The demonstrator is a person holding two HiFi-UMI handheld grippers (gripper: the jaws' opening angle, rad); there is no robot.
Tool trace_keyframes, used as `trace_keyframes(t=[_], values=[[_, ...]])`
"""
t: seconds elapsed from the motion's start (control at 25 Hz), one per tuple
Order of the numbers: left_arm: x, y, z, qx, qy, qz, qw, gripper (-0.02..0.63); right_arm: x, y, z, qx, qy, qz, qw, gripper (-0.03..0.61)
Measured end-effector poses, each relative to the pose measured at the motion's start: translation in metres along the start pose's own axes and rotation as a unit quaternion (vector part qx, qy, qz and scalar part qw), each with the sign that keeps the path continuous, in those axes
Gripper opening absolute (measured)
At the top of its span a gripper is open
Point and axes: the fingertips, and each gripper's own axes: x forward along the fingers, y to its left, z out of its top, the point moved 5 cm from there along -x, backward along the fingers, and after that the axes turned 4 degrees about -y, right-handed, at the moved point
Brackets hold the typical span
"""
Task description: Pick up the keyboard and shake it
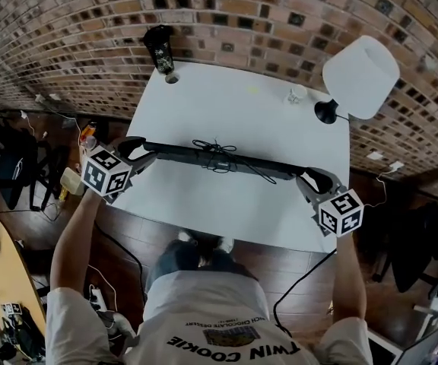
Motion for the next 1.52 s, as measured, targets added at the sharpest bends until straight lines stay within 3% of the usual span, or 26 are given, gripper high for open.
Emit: trace_keyframes(t=[0.52, 0.68, 0.96, 1.16, 1.4, 1.52], values=[[-0.02, -0.021, -0.026, 0.11, 0.022, 0.008, 0.9937, 0.202, -0.015, 0.044, -0.011, -0.076, 0.064, -0.073, 0.992, 0.132], [-0.025, -0.034, -0.036, 0.175, 0.04, 0.021, 0.9836, 0.195, -0.021, 0.061, -0.018, -0.117, 0.078, -0.107, 0.984, 0.13], [-0.028, -0.061, -0.07, 0.276, 0.084, 0.027, 0.957, 0.155, -0.026, 0.094, -0.047, -0.195, 0.107, -0.157, 0.962, 0.13], [-0.023, -0.071, -0.093, 0.305, 0.107, 0.036, 0.9457, 0.152, -0.025, 0.113, -0.069, -0.229, 0.135, -0.171, 0.949, 0.124], [-0.01, -0.081, -0.115, 0.322, 0.124, 0.039, 0.9378, 0.12, -0.005, 0.124, -0.1, -0.265, 0.201, -0.149, 0.931, 0.109], [-0.008, -0.083, -0.117, 0.33, 0.131, 0.045, 0.9339, 0.12, -0.004, 0.124, -0.103, -0.252, 0.201, -0.151, 0.935, 0.109]])
